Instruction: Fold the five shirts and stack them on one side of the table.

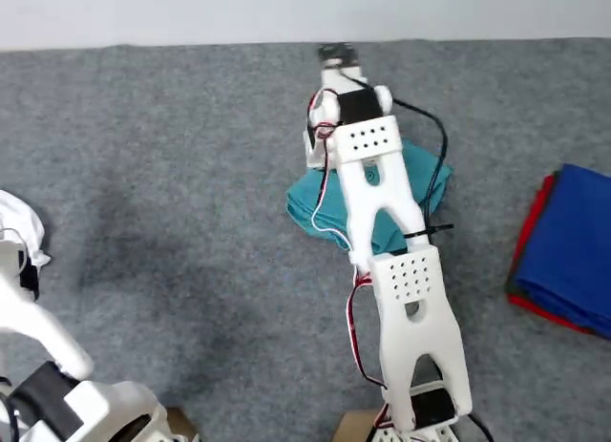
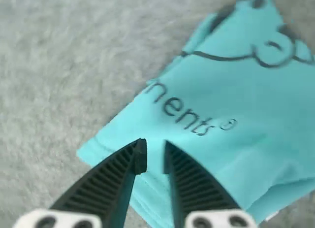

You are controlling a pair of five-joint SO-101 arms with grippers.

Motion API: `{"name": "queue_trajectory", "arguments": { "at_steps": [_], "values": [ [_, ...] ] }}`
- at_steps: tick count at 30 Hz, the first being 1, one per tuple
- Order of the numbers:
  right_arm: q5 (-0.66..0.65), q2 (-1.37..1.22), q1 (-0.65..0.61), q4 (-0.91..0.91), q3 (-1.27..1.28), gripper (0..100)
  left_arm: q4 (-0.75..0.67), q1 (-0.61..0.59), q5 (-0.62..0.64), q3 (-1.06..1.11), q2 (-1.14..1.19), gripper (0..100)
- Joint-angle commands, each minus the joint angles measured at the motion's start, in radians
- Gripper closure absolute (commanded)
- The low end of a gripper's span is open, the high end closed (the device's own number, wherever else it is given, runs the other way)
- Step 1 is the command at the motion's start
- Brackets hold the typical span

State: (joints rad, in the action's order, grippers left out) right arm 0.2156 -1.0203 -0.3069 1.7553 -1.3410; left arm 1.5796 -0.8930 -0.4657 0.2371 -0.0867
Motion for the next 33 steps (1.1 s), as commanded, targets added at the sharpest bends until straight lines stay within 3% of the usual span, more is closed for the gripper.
{"name": "queue_trajectory", "arguments": {
  "at_steps": [1,4,11,24,33],
  "values": [
    [0.213,0.077,0.058,0.041,-0.046,86.5,-0.003,0.006,0.002,-0.002,-0.012,99],
    [0.390,0.077,0.077,0.042,-0.044,81.5,-0.003,0.006,0.000,-0.004,-0.012,99],
    [0.493,0.064,0.079,0.041,-0.037,55.2,-0.003,0.008,-0.002,-0.005,-0.012,99],
    [0.512,-0.024,0.180,0.041,0.031,55.4,-0.005,0.008,-0.002,-0.005,-0.012,99],
    [0.512,-0.091,0.147,0.002,0.153,55.4,-0.005,0.009,-0.002,-0.005,-0.012,99]
  ]
}}
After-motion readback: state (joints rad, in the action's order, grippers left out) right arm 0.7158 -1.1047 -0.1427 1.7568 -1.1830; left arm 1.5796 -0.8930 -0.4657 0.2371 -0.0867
